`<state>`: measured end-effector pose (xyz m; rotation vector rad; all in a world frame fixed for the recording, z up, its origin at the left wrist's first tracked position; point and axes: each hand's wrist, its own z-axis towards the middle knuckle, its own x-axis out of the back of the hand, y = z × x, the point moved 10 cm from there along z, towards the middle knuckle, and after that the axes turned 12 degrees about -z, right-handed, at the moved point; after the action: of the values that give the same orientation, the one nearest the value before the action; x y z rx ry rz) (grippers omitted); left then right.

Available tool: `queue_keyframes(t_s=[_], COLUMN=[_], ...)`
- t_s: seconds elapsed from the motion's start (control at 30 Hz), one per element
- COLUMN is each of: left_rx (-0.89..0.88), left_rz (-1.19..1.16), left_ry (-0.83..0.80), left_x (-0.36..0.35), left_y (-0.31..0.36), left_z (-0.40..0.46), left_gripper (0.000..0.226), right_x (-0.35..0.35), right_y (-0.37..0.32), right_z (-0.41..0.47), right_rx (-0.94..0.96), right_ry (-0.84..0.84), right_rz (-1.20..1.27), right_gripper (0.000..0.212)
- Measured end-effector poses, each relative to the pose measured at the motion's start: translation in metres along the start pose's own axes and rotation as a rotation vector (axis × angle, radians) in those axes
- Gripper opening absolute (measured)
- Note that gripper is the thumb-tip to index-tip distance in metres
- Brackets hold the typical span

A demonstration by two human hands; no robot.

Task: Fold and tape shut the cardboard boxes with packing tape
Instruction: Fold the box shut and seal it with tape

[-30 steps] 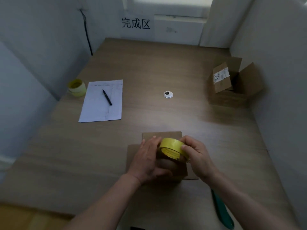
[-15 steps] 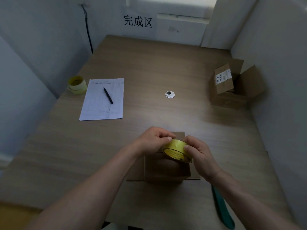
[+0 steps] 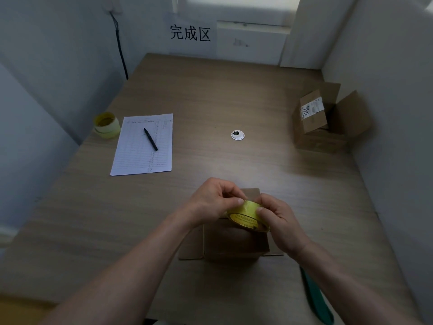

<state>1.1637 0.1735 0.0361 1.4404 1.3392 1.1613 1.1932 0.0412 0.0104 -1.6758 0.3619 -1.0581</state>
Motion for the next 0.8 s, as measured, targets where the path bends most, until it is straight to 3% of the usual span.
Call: queue_keyframes(t_s=[0.13, 0.27, 0.53, 0.7, 0.8], left_rx=[0.006, 0.021, 0.109, 0.180, 0.209], left_rz=[0.029, 0.038, 0.247, 0.175, 0.116], left_ry=[0.044, 0.100, 0.178, 0.201, 0.213], left_x=[0.003, 0.009, 0.032, 0.039, 0.042], left_y=[-0.003, -0.006, -0.014, -0.025, -0.032], left_z=[-0.001, -0.008, -0.025, -0.039, -0.039], left_gripper=[0.007, 0.017, 0.011, 0.013, 0.015], right_x=[-0.002, -0.004, -0.008, -0.015, -0.018], right_y=[-0.002, -0.007, -0.017, -0.011, 0.000], right_z=[0.000, 0.000, 0.009, 0.010, 0.009], right_rx=[-0.007, 0.005, 0.040, -0.006, -0.026], right_ry=[-0.011, -0.016, 0.005, -0.042, -0.053], right_rz=[-0.003, -0.028, -0.304, -0.281, -0.358], right_gripper=[0.025, 0.040, 0.028, 0.047, 0.034])
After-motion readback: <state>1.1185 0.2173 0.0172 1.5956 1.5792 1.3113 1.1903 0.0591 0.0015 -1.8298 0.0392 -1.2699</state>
